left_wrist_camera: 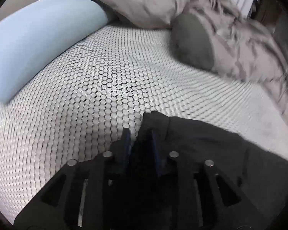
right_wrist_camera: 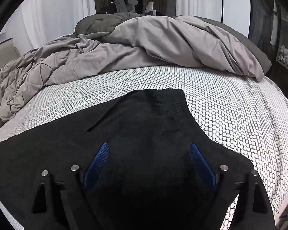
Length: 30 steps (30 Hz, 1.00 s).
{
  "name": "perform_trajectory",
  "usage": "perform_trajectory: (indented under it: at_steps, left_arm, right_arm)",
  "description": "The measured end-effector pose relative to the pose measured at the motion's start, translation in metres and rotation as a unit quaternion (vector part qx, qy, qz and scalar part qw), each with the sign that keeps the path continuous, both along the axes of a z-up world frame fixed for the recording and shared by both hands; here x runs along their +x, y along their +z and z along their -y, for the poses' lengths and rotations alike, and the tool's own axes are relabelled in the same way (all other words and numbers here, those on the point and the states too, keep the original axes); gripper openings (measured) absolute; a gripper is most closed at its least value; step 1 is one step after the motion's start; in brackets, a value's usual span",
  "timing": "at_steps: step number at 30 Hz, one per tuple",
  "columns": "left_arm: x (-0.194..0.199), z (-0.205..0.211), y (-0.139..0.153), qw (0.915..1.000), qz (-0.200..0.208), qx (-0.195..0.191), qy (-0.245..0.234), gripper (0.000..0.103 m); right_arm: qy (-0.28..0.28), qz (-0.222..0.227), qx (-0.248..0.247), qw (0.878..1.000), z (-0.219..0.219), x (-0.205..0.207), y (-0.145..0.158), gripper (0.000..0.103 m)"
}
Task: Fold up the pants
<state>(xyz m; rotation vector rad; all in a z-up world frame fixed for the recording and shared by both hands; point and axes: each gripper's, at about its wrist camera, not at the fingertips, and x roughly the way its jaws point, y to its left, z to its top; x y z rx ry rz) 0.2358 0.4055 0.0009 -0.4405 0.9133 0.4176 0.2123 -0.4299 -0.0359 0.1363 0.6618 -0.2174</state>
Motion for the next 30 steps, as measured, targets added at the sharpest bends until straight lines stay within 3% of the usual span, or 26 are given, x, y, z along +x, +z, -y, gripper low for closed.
perform_trajectory:
  at_steps: [4, 7, 9, 11, 13, 15, 17, 20, 21, 23, 24, 25, 28, 30]
  left_arm:
    - [-0.033, 0.032, 0.034, 0.9987, 0.044, 0.017, -0.02, 0.055]
    - [-0.056, 0.08, 0.062, 0.9945, 0.082, 0.021, -0.062, 0.072]
    - [-0.068, 0.113, 0.071, 0.9905, 0.105, 0.024, -0.086, 0.089]
    - [-0.08, 0.153, 0.079, 0.9851, 0.123, 0.025, -0.118, 0.092]
    - [-0.095, 0.193, 0.082, 0.9799, 0.135, 0.017, -0.146, 0.103]
    - [-0.101, 0.234, 0.077, 0.9738, 0.151, 0.002, -0.17, 0.102]
    - [-0.098, 0.276, 0.067, 0.967, 0.145, -0.008, -0.209, 0.102]
    - [-0.094, 0.336, 0.043, 0.959, 0.121, -0.007, -0.256, 0.102]
    - [-0.092, 0.355, 0.036, 0.9581, 0.111, -0.005, -0.264, 0.102]
    - [-0.081, 0.391, 0.017, 0.9533, 0.085, -0.005, -0.29, 0.102]
    - [-0.08, 0.402, 0.01, 0.9514, 0.077, -0.003, -0.298, 0.102]
    - [-0.077, 0.416, 0.005, 0.95, 0.067, 0.004, -0.305, 0.102]
    - [-0.063, 0.436, -0.012, 0.9454, 0.048, 0.034, -0.32, 0.102]
    - [-0.053, 0.443, -0.024, 0.9472, 0.028, 0.042, -0.316, 0.102]
  right_arm:
    - [-0.01, -0.009, 0.03, 0.999, 0.019, -0.01, 0.001, 0.088]
    - [-0.005, -0.024, 0.058, 0.998, 0.032, -0.021, -0.001, 0.088]
    - [-0.004, -0.021, 0.065, 0.998, 0.039, -0.034, -0.002, 0.088]
    - [-0.013, -0.014, 0.087, 0.996, 0.048, -0.049, -0.005, 0.088]
    - [-0.024, -0.011, 0.121, 0.992, 0.061, -0.065, -0.012, 0.089]
    - [-0.048, -0.021, 0.155, 0.986, 0.074, -0.078, -0.022, 0.089]
    - [-0.051, -0.018, 0.217, 0.975, 0.09, -0.084, -0.035, 0.089]
    - [-0.046, 0.018, 0.326, 0.944, 0.112, -0.074, -0.051, 0.086]
    - [-0.049, 0.025, 0.341, 0.938, 0.116, -0.068, -0.053, 0.081]
    - [-0.067, 0.039, 0.347, 0.935, 0.12, -0.056, -0.052, 0.058]
    - [-0.08, 0.038, 0.339, 0.936, 0.121, -0.051, -0.05, 0.035]
    - [-0.084, 0.04, 0.335, 0.937, 0.122, -0.05, -0.048, 0.024]
    - [-0.073, 0.058, 0.315, 0.945, 0.124, -0.059, -0.036, 0.019]
    - [-0.115, 0.023, 0.27, 0.956, 0.131, -0.06, -0.045, 0.02]
